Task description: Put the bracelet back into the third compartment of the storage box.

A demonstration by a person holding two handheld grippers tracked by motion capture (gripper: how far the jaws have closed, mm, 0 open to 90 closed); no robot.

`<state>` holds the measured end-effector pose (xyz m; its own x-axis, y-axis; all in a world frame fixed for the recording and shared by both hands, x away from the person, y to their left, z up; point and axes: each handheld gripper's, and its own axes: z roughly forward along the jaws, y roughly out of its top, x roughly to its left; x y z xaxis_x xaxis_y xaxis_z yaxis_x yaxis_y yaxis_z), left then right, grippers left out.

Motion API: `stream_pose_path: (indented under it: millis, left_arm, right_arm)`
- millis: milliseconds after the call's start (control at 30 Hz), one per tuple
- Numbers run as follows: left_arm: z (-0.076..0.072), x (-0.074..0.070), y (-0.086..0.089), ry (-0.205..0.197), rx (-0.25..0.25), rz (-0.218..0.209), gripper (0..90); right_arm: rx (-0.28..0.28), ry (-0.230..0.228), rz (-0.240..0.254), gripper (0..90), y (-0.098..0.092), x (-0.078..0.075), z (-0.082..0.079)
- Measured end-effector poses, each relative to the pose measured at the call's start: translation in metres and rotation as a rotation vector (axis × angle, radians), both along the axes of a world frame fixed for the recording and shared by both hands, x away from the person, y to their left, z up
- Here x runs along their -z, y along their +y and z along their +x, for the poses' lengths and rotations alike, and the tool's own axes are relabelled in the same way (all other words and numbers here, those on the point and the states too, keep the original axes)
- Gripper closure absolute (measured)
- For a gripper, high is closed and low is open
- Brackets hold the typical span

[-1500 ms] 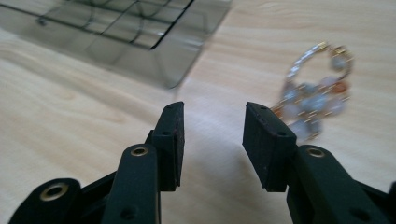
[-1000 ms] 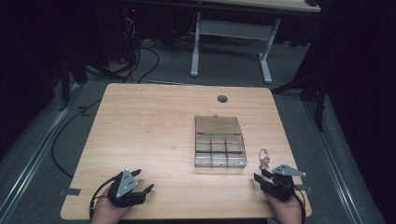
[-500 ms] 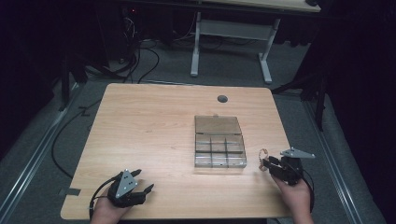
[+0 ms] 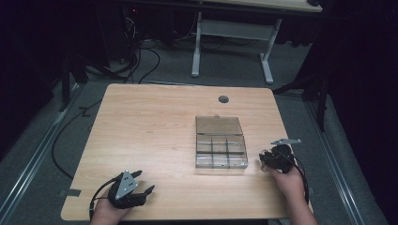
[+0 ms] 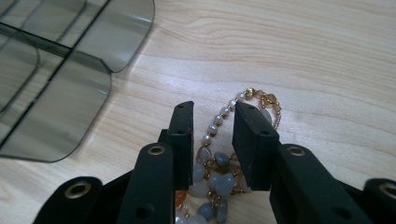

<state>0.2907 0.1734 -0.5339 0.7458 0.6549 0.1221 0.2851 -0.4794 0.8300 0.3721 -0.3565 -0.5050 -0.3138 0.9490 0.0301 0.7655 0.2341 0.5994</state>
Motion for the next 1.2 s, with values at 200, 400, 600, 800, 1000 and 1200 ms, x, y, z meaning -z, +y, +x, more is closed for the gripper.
stream_pose_path:
  millis: [200, 400, 600, 800, 1000, 1200]
  left_arm:
    - [0.000, 0.000, 0.000, 0.001, 0.000, 0.000, 30.0]
    - [0.000, 0.000, 0.000, 0.001, 0.000, -0.001, 30.1]
    - [0.000, 0.000, 0.000, 0.003, 0.001, 0.000, 30.1]
    - [0.001, 0.000, 0.000, 0.005, 0.003, -0.001, 30.1]
    - [0.001, 0.000, 0.000, 0.005, 0.005, -0.002, 30.1]
    - [0.001, 0.000, 0.000, 0.006, 0.006, -0.003, 30.1]
  right_arm:
    - [-0.005, 0.010, -0.041, 73.5, 0.003, 0.005, 0.004]
    - [-0.032, 0.018, -0.065, 86.4, 0.005, 0.004, 0.004]
    - [-0.045, -0.034, -0.058, 86.5, 0.008, -0.010, -0.007]
    - [-0.058, -0.100, -0.018, 86.4, 0.008, -0.030, -0.026]
    - [-0.058, -0.130, -0.005, 86.4, 0.005, -0.039, -0.047]
    - [-0.031, -0.105, -0.018, 86.3, -0.006, -0.033, -0.058]
